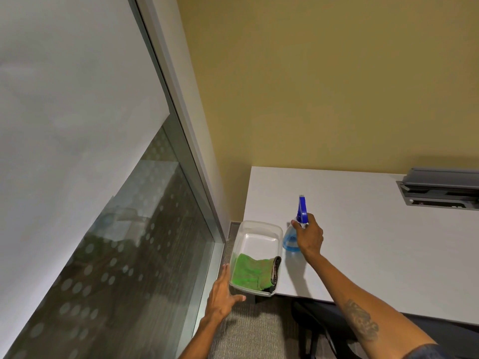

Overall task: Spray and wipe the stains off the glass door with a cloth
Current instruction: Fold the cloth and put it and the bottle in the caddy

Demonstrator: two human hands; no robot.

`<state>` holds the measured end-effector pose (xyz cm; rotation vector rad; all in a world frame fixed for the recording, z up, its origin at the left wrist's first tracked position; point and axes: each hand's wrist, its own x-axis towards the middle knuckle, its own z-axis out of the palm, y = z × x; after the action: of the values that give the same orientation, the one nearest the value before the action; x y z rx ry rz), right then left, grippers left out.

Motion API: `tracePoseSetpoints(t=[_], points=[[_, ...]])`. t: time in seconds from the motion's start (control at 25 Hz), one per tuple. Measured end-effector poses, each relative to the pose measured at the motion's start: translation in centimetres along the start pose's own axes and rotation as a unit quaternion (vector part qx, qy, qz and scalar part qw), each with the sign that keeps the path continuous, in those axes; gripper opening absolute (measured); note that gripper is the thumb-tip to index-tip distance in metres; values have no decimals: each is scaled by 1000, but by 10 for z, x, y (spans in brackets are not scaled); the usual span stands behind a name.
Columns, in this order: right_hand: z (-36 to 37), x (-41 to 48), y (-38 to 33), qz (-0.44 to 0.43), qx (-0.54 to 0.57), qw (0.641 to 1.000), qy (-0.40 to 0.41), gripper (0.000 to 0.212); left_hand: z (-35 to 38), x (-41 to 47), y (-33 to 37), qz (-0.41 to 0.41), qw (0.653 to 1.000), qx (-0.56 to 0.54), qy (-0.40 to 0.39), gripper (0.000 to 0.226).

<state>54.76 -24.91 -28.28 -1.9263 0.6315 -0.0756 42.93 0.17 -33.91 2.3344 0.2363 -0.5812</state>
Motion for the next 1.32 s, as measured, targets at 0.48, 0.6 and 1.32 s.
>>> tracePoseSetpoints(t=[0.48,0.6,1.32], points=[[-4,-25,-77,-198,-54,973,108,32,15,3,17,8,998,-25,62,91],[9,-30,-75,-194,-33,980,33,34,14,3,18,8,998,-23,62,92],[74,-38,-44,-114,-112,980,-118,34,10,13,12,-5,998,54,42,93]])
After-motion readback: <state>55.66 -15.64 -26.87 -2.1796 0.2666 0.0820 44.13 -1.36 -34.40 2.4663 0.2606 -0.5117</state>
